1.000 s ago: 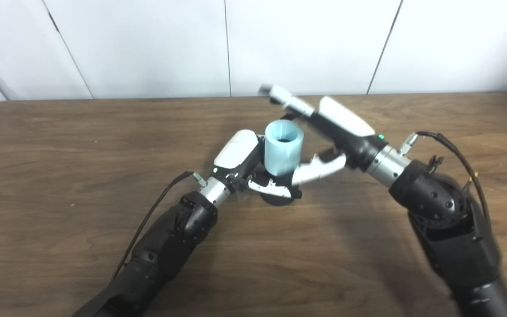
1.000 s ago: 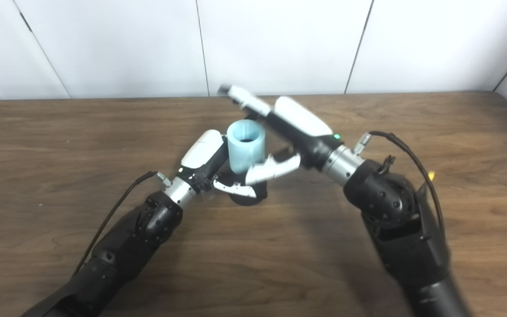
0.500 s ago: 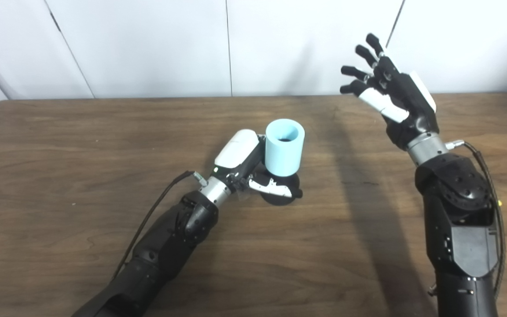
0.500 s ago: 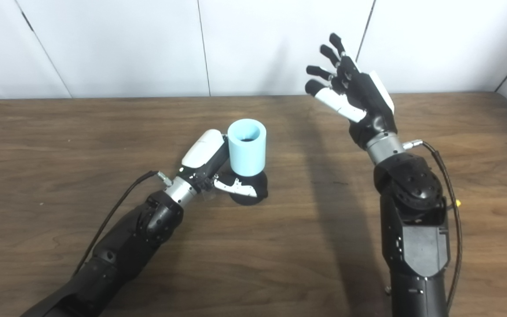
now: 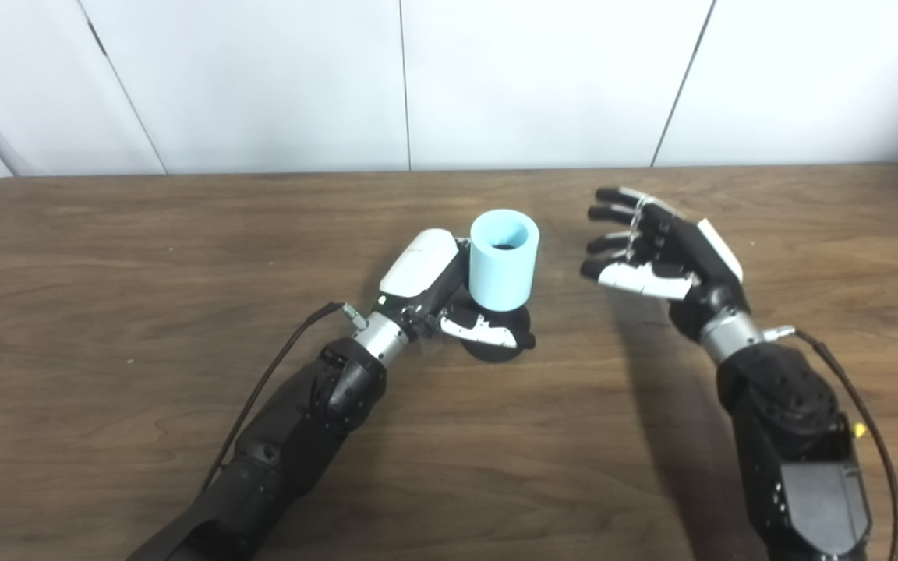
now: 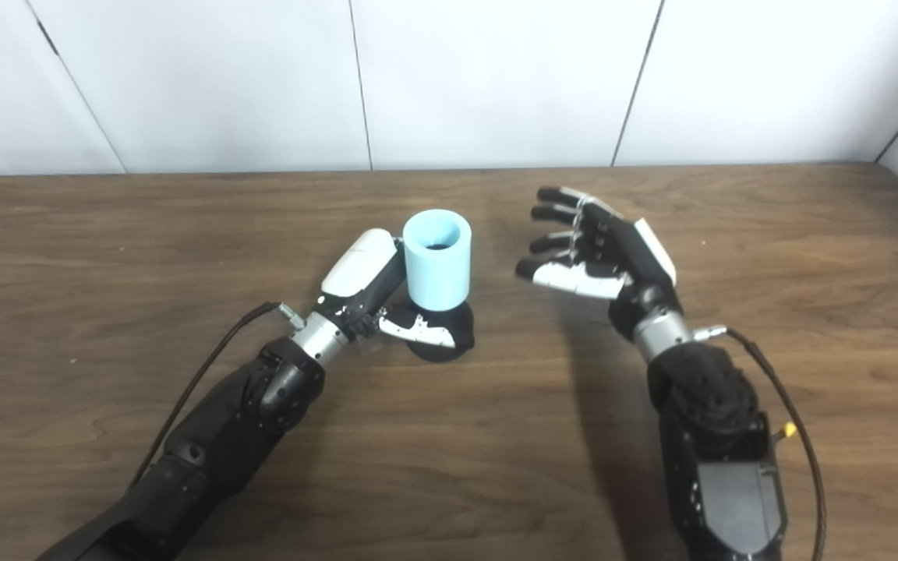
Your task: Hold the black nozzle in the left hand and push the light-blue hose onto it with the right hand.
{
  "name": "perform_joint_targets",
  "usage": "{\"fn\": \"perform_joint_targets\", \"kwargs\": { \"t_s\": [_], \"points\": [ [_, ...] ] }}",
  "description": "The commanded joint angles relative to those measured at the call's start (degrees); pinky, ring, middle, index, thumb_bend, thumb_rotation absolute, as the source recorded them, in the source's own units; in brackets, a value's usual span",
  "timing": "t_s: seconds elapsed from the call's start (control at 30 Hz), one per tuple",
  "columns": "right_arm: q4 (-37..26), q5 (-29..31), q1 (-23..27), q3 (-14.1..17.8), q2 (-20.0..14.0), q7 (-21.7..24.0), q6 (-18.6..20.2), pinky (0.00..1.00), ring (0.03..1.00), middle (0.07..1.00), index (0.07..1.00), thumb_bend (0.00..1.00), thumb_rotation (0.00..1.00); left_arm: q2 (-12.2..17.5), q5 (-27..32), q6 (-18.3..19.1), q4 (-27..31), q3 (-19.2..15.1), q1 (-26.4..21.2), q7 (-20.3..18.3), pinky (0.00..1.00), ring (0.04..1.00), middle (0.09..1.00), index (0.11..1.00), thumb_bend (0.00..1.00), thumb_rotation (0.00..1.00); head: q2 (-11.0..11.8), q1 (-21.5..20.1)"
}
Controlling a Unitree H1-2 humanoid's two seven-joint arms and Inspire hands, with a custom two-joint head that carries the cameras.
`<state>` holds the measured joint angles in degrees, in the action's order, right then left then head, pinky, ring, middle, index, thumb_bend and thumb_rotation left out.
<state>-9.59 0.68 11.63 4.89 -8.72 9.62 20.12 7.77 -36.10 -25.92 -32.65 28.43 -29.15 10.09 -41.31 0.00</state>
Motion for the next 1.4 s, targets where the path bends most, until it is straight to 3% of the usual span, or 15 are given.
{"fn": "perform_joint_targets", "kwargs": {
  "t_s": [0.0,0.03,0.1,0.2,0.3,0.5,0.7,0.83,1.0,1.13,1.2,1.27,1.37],
  "points": [
    [-2.6,-1.1,1.0,-0.2,-0.5,-1.5,-5.0,0.44,0.522,0.719,0.731,0.71,0.0,1.9,-1.3,3.1,-4.3,2.2,10.2,-3.4,0.38,0.406,0.471,0.512,0.5,0.0,0.0,0.1],
    [-2.2,-1.1,0.6,-0.4,-0.6,-1.5,-5.6,0.44,0.53,0.722,0.732,0.72,0.0,2.4,-2.1,6.2,-2.7,2.7,10.2,-5.9,0.41,0.462,0.474,0.512,0.51,0.0,0.1,0.2],
    [-1.7,-1.3,0.0,-0.8,-0.6,-1.8,-6.3,0.44,0.558,0.73,0.738,0.73,0.02,3.1,-3.1,11.0,0.1,3.4,10.2,-10.0,0.56,0.654,0.714,0.727,0.84,0.09,0.2,0.3],
    [-1.4,-1.6,-0.7,-0.9,0.0,-2.5,-6.3,0.43,0.58,0.744,0.741,0.72,0.05,4.4,-3.7,14.1,3.7,3.9,10.3,-12.5,0.66,0.827,0.886,0.891,0.98,0.18,0.4,0.3],
    [-1.1,-1.4,-1.2,-1.0,0.8,-3.1,-5.8,0.43,0.582,0.756,0.745,0.71,0.04,5.4,-3.4,15.4,6.2,3.5,10.6,-12.9,0.72,0.918,0.976,0.987,1.0,0.2,0.6,0.5],
    [0.3,-0.4,-1.7,-0.7,2.4,-4.1,-5.9,0.44,0.595,0.755,0.741,0.71,0.03,6.3,-3.0,17.1,8.9,1.4,11.2,-12.7,0.85,0.989,1.0,1.0,1.0,0.21,1.1,0.9],
    [1.6,-0.2,-2.2,-0.9,3.3,-3.9,-6.6,0.47,0.615,0.764,0.755,0.72,0.08,6.6,-3.1,17.6,10.6,-1.5,12.2,-10.5,0.87,1.0,1.0,1.0,1.0,0.24,1.5,1.2],
    [2.4,-0.2,-2.9,-1.0,4.1,-4.4,-7.9,0.47,0.597,0.769,0.742,0.72,0.07,6.2,-2.0,16.9,11.3,-4.6,13.2,-8.4,0.82,0.998,1.0,1.0,1.0,0.25,1.8,1.3],
    [3.7,1.3,-3.0,0.1,4.9,-5.2,-9.1,0.46,0.577,0.769,0.745,0.71,0.05,5.0,1.3,17.1,13.2,-9.8,14.8,-6.7,0.77,0.966,0.994,1.0,0.99,0.19,2.1,1.6],
    [5.2,0.9,-2.9,0.4,4.6,-6.0,-12.0,0.45,0.582,0.764,0.752,0.71,0.09,2.1,13.4,15.9,15.0,-16.6,16.2,-8.1,0.76,0.892,0.914,0.948,0.88,0.14,2.1,1.6],
    [7.1,0.0,-2.6,0.0,4.0,-6.3,-15.0,0.45,0.58,0.751,0.739,0.72,0.1,0.1,22.3,16.2,16.0,-20.4,16.8,-10.8,0.67,0.791,0.831,0.867,0.82,0.12,2.5,1.8],
    [8.7,0.9,-2.4,0.3,3.9,-6.0,-16.9,0.45,0.595,0.745,0.723,0.73,0.12,-1.6,31.4,19.2,18.0,-24.0,17.3,-14.6,0.63,0.717,0.765,0.805,0.74,0.12,2.5,1.8],
    [9.7,2.3,-2.3,0.7,4.2,-6.0,-18.0,0.47,0.632,0.738,0.709,0.78,0.18,-3.4,40.5,24.3,21.3,-27.5,17.7,-17.8,0.58,0.673,0.744,0.762,0.67,0.11,2.5,1.8]
  ]
}}
